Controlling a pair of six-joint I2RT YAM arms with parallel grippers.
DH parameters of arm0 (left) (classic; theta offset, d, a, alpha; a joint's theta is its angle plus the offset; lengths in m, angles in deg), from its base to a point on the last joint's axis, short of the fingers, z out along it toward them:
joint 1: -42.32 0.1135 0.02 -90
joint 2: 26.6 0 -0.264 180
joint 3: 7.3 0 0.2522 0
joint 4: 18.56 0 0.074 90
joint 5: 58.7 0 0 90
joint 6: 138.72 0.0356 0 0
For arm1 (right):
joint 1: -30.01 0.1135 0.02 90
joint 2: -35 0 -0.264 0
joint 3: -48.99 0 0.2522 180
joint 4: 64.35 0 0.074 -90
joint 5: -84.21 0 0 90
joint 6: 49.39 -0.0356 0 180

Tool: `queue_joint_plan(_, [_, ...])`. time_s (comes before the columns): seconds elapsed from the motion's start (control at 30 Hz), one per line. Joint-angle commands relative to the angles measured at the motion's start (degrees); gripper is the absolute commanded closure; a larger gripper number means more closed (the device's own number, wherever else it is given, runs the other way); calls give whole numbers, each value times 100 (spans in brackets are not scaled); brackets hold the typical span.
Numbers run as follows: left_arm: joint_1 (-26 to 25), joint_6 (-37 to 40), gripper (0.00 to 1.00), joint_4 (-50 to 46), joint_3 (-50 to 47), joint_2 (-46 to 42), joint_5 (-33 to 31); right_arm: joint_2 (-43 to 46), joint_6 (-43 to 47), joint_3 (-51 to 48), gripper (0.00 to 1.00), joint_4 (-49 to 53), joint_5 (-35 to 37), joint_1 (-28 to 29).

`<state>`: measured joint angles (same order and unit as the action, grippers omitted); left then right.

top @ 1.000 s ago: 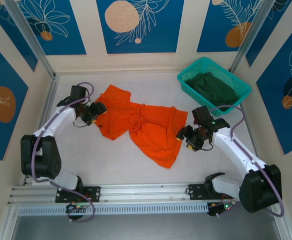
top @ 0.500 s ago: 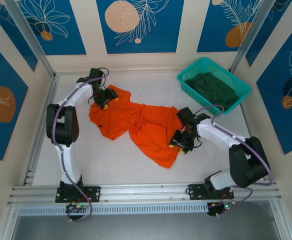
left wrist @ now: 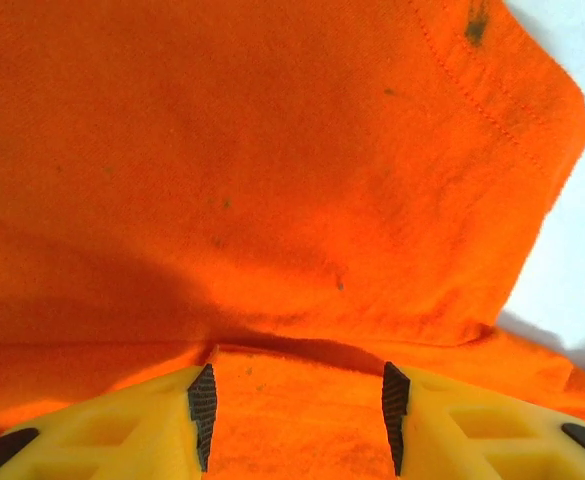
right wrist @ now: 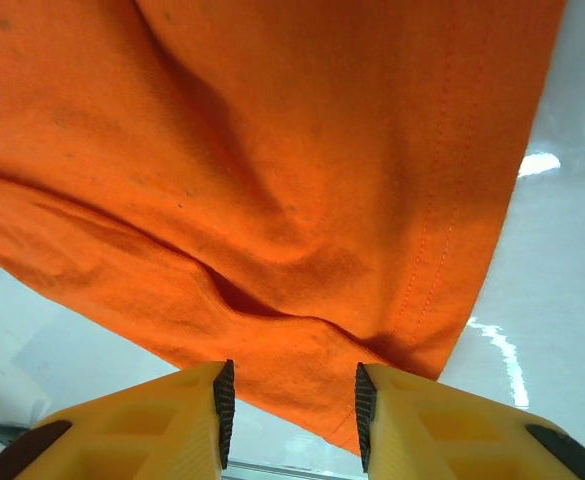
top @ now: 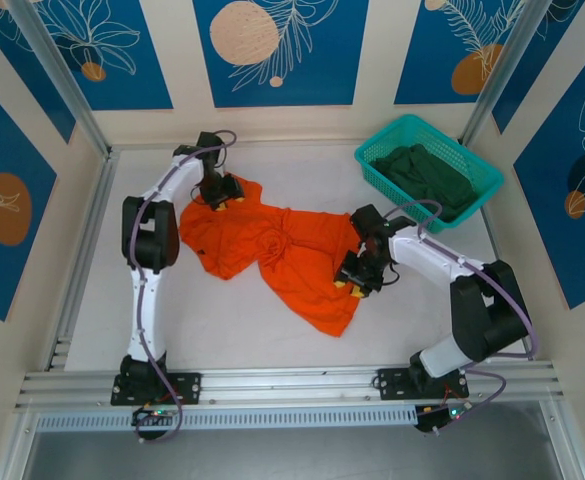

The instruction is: Fold and stack the t-shirts

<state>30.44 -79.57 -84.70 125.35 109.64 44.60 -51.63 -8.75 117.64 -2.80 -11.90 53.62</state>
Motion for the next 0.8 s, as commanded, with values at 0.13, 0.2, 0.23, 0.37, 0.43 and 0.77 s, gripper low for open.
queue_joint_plan(0.13, [-105, 740, 49, -522, 435, 319, -492, -312, 228, 349, 60, 182, -263, -128])
queue_joint_plan(0.2, [-139, 845, 49, -523, 455, 349, -547, -384, 235, 405, 60, 180, -287, -136])
queue_joint_plan(0.23, [-165, 889, 49, -519, 466, 365, -559, -427, 247, 416, 60, 182, -292, -135])
queue_joint_plan(0.37, [-209, 944, 50, -617, 664, 527, -548, -560, 253, 486, 60, 178, -332, -146])
queue_joint_plan(0.43, [-210, 951, 52, -640, 697, 574, -530, -598, 252, 520, 61, 187, -338, -138])
queue_joint_plan(0.77, [-218, 1023, 69, -580, 767, 546, -490, -588, 248, 507, 62, 214, -321, -147])
